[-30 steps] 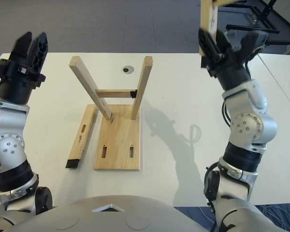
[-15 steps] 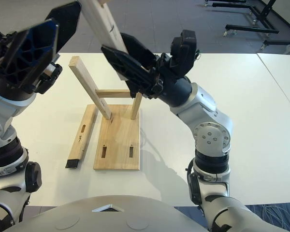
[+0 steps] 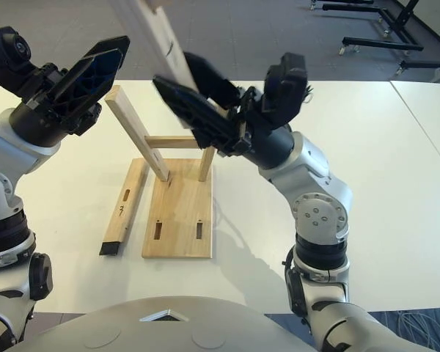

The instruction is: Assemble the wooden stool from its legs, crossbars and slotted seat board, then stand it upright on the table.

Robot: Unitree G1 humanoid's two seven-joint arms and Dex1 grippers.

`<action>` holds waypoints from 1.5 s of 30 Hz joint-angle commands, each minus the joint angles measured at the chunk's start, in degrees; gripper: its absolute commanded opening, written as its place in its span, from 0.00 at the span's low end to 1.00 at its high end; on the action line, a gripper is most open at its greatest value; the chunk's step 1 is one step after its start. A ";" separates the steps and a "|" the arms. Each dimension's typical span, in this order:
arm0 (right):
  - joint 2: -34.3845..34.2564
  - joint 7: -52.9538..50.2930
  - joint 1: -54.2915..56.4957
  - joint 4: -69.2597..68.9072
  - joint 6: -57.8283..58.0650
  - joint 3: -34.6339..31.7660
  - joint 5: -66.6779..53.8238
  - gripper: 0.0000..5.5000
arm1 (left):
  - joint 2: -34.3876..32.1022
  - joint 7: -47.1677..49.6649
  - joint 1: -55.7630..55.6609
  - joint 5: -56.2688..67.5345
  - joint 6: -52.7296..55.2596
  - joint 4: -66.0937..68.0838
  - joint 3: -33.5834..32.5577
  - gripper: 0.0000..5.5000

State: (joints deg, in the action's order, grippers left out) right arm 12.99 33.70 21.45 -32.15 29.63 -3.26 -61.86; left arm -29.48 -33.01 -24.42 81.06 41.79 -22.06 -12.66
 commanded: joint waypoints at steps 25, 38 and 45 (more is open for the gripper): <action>2.75 6.94 -1.56 1.16 -0.34 11.12 10.08 0.38 | 1.20 3.83 -0.37 12.44 1.79 -3.59 0.63 0.59; 2.59 7.47 -1.23 1.37 -0.79 10.42 10.15 0.38 | 1.44 -0.54 1.15 13.48 1.04 -4.51 -0.55 0.41; 3.00 6.38 -0.59 2.32 0.48 10.45 11.16 0.52 | 1.41 -3.53 0.77 12.07 0.84 -2.57 -1.25 0.41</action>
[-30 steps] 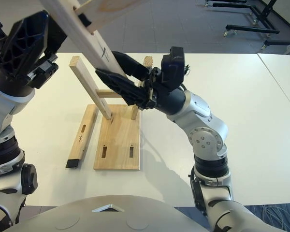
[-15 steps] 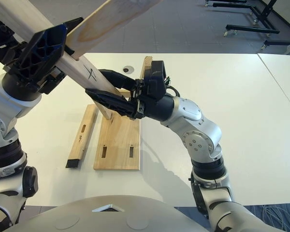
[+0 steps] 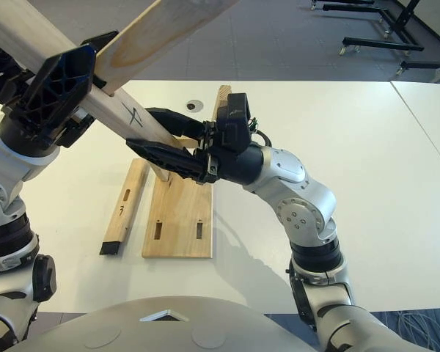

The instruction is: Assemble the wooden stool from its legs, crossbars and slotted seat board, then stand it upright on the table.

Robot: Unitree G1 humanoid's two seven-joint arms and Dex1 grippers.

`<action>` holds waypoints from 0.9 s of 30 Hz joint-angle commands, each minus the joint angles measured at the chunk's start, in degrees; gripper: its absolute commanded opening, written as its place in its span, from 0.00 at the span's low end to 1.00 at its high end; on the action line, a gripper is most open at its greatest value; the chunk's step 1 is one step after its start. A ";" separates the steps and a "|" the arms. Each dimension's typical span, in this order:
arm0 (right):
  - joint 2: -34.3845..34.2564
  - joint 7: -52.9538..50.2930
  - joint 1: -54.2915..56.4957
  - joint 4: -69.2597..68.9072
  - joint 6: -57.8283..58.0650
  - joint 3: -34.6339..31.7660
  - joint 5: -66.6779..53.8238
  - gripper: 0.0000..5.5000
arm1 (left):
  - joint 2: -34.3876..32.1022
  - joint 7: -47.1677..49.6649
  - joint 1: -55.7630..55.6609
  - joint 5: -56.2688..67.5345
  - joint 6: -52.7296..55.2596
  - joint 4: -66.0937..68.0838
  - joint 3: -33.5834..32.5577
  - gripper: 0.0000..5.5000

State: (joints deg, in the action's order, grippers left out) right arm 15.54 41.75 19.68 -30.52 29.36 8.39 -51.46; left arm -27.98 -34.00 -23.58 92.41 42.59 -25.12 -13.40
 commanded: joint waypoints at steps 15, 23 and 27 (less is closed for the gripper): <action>12.41 0.27 -1.88 1.31 4.87 -24.57 -24.56 0.83 | -9.70 -15.78 11.76 -13.69 -2.02 0.27 -10.54 0.37; 14.06 -4.61 2.04 3.16 4.55 -27.63 -27.45 0.83 | -11.22 -30.00 22.45 -35.87 -14.27 -3.27 -5.47 0.37; 15.95 -4.27 5.31 6.09 6.71 -25.99 -27.20 0.83 | -10.14 -32.63 26.76 -44.00 -18.49 -3.87 1.79 0.37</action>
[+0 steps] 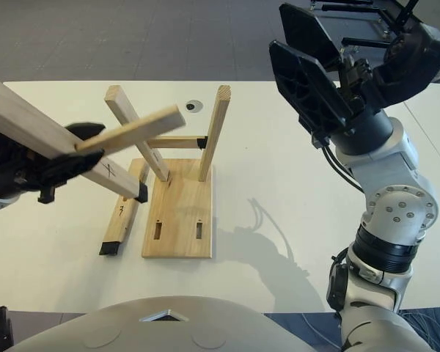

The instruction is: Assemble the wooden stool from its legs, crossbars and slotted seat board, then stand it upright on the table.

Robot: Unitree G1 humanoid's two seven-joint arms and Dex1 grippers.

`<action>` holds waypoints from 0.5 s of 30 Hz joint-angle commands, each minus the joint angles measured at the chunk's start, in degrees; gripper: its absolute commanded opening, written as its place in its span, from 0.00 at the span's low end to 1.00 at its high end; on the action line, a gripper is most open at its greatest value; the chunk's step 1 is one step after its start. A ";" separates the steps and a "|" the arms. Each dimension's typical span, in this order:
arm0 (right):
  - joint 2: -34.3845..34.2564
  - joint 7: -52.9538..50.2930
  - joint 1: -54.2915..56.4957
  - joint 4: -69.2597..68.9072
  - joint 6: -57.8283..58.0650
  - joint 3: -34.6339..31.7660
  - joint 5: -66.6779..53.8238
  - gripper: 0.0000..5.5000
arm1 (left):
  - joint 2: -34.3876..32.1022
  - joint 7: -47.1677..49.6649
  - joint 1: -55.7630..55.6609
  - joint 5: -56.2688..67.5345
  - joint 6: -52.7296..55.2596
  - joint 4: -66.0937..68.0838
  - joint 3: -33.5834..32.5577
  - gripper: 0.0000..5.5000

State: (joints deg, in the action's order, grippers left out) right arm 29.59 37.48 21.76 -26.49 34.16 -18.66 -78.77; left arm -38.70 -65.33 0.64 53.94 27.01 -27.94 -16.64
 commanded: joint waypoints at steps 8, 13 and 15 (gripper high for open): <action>3.76 1.62 6.74 4.05 6.17 4.39 0.26 0.83 | 3.15 -2.24 9.43 -10.26 -6.70 -3.92 13.34 0.37; 4.17 3.05 5.90 4.41 7.23 4.94 0.65 0.83 | -1.49 -5.04 8.47 -12.26 -7.11 -1.68 12.41 0.37; 4.03 3.61 5.46 4.18 7.71 5.37 0.64 0.83 | -1.85 -5.57 6.99 -11.70 -8.04 -0.79 11.40 0.37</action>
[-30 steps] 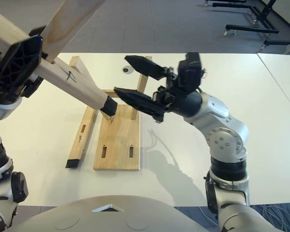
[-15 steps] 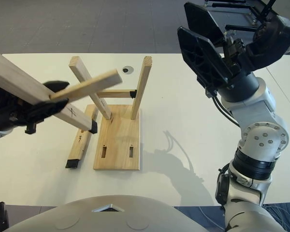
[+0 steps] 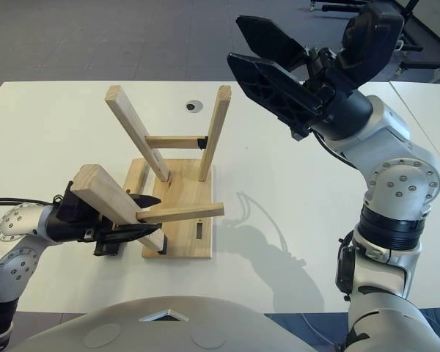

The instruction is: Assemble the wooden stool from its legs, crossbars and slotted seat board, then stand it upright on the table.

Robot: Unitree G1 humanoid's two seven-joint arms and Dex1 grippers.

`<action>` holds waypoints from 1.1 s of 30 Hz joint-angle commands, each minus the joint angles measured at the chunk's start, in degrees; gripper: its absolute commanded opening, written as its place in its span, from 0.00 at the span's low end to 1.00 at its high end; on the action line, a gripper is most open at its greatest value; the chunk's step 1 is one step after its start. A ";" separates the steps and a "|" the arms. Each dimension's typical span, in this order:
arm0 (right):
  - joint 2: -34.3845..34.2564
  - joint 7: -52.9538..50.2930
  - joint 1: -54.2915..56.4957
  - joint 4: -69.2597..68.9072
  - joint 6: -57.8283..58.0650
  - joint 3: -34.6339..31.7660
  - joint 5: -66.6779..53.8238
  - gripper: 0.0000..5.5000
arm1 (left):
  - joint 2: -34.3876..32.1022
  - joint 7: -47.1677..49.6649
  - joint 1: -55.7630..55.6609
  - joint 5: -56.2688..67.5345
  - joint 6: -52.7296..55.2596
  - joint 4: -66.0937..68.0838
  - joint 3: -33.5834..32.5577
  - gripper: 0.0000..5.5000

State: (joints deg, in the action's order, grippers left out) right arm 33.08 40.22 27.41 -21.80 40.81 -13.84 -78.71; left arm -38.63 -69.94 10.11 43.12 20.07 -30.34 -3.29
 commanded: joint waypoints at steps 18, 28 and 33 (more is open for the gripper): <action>0.08 4.02 -0.05 0.46 0.96 2.13 3.51 0.83 | -0.95 -5.97 -6.21 -7.12 -8.61 10.39 3.94 0.37; -0.59 3.97 -0.20 -0.37 0.64 2.70 4.52 0.83 | -2.88 -6.69 -7.36 -12.35 -11.42 13.35 6.43 0.37; -0.51 3.95 -0.30 -0.52 0.61 2.50 4.70 0.83 | -6.34 -8.27 -5.23 -14.62 -11.35 9.56 9.68 0.37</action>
State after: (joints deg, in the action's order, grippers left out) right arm 32.69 44.15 26.64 -21.62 41.19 -11.29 -74.43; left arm -41.92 -76.75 2.78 32.29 6.94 -19.42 3.75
